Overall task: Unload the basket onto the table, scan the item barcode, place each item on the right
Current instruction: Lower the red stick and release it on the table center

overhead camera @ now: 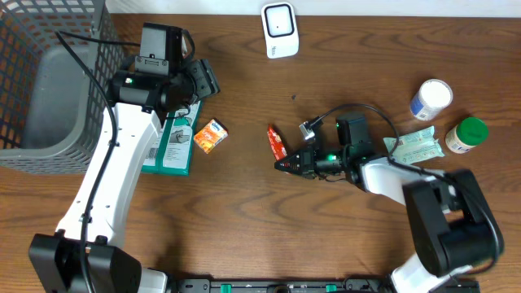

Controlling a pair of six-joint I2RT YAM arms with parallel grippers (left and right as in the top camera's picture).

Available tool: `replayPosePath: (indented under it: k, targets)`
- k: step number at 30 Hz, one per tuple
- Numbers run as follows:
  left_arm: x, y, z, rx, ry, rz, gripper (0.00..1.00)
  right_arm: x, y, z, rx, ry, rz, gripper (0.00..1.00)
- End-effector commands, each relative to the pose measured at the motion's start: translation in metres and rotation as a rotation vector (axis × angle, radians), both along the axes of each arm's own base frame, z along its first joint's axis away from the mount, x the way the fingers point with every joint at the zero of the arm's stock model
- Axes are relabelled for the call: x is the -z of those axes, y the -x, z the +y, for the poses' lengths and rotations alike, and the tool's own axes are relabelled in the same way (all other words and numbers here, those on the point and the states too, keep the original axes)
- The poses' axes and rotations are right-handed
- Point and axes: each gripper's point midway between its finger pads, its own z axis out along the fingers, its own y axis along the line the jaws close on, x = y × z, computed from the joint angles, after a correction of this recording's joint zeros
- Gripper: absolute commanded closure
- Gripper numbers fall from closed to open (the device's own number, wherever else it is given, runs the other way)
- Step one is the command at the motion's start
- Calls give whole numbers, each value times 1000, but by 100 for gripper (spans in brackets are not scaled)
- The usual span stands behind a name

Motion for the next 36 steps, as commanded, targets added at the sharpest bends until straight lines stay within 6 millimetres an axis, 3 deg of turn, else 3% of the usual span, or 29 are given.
replayPosePath:
  k: [1, 3, 4, 9, 13, 19, 23, 26, 30, 33, 36]
  targets:
    - [-7, 5, 6, 22, -51, -21, 29, 22, 0, 0, 1, 25, 20, 44]
    - [-5, 6, 6, 42, -65, -18, 29, 22, -3, -1, 12, 13, 30, 22]
    - [-5, 7, 6, 51, -72, -16, 29, 16, -7, -1, 17, -4, 20, 1]
    - [-1, 11, 8, 66, -89, 3, 29, -11, -28, -4, 69, -17, -33, 1]
    - [7, 16, 8, 72, -95, 40, 29, -3, -39, -15, 170, 106, -20, 1]
    - [27, 18, -2, 102, -99, 101, 31, 24, -25, -17, 184, 255, 32, 1]
    - [48, 18, -18, 153, -116, 146, 36, 23, -5, -10, 98, 303, 108, 1]
    - [56, 16, -27, 175, -120, 157, 37, 22, -3, -24, 47, 467, 97, 1]
    - [57, 16, -38, 199, -120, 146, 42, 8, -21, -54, 33, 717, 25, 1]
    - [60, 19, -43, 214, -123, 155, 52, -12, -40, -50, 11, 711, -75, 1]
    - [69, 25, -45, 245, -140, 182, 52, -16, -49, -49, 30, 691, -103, 1]
